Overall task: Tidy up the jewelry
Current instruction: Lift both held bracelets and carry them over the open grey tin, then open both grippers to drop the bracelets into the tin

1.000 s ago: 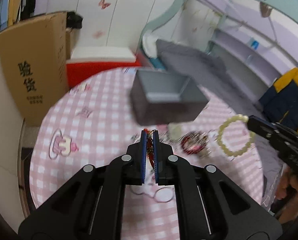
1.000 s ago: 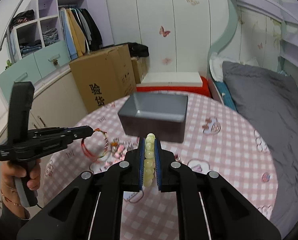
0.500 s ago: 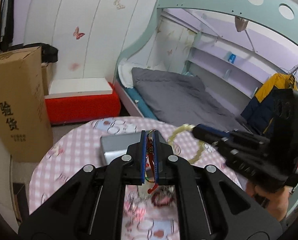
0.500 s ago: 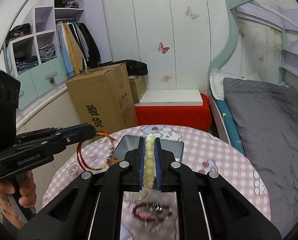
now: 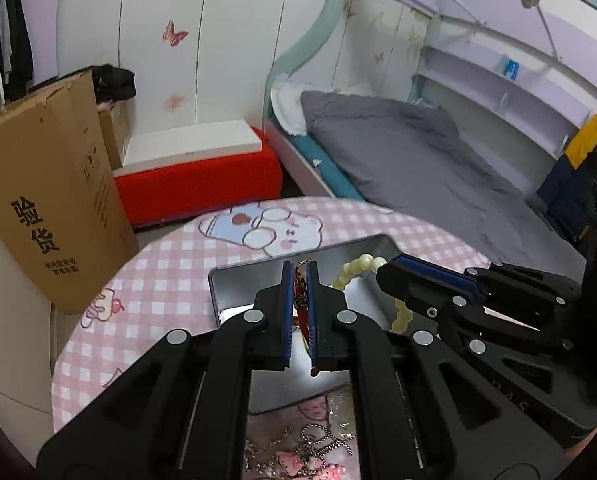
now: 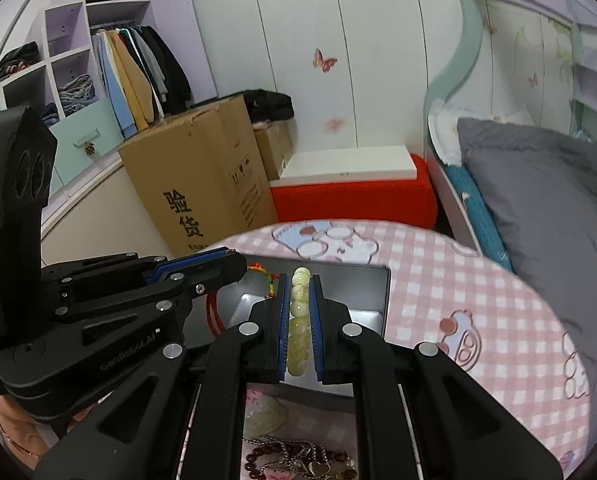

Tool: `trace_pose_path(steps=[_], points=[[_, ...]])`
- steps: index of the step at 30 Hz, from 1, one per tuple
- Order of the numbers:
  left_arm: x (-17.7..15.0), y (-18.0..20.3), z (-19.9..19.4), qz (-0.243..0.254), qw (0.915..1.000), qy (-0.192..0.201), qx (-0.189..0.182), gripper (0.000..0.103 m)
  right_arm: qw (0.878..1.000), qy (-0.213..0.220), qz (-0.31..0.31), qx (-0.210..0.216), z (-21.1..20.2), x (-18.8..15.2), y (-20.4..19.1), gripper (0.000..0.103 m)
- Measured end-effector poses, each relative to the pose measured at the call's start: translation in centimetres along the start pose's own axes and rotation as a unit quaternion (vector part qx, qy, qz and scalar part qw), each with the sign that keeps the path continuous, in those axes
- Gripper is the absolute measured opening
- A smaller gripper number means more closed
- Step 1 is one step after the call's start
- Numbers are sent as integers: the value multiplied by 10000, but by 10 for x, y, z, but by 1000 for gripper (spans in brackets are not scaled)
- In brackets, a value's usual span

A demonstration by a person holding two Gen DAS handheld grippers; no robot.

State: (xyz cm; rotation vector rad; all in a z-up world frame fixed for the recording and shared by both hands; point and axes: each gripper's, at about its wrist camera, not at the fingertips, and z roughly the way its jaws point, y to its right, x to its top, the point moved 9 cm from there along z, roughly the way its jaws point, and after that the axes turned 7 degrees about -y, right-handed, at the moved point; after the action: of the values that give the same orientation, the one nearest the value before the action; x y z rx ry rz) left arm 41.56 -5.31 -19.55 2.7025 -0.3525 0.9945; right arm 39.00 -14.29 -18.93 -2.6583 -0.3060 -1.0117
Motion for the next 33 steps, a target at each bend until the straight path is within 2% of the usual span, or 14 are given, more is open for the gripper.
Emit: trace_pose_path(steps=[7, 13, 19, 22, 23, 24, 25, 26, 28, 33], points=[[-12, -2, 16, 23, 9996, -188, 209, 7, 9997, -183, 163, 79, 6, -15, 7, 8], [-21, -4, 18, -45, 9992, -346, 200, 7, 9994, -218, 267, 100, 3, -20, 9, 11], [-28, -8, 7, -153, 9989, -425, 126, 8, 9995, -67, 313, 71, -15, -19, 12, 31], [-30, -10, -5, -212, 9990, -383, 78, 9, 9995, 40, 299, 41, -28, -18, 11, 32], [-29, -10, -8, -222, 9991, -369, 51, 12, 9995, 71, 315, 55, -33, -18, 11, 33], [-30, -11, -14, -248, 9991, -341, -2, 27, 9994, 89, 324, 56, -35, -18, 11, 33], [-31, -12, -18, -284, 9992, -296, -20, 60, 9993, 115, 342, 41, -40, -19, 11, 34], [-30, -15, -27, -348, 9993, -154, -26, 69, 9993, 127, 353, 30, -43, -20, 10, 34], [-31, -16, -42, -385, 9992, 43, -69, 69, 9991, 181, 371, 14, -55, -24, 8, 35], [-44, -14, -70, -278, 9994, 212, 11, 69, 9990, 237, 369, -95, -76, -37, 2, 37]])
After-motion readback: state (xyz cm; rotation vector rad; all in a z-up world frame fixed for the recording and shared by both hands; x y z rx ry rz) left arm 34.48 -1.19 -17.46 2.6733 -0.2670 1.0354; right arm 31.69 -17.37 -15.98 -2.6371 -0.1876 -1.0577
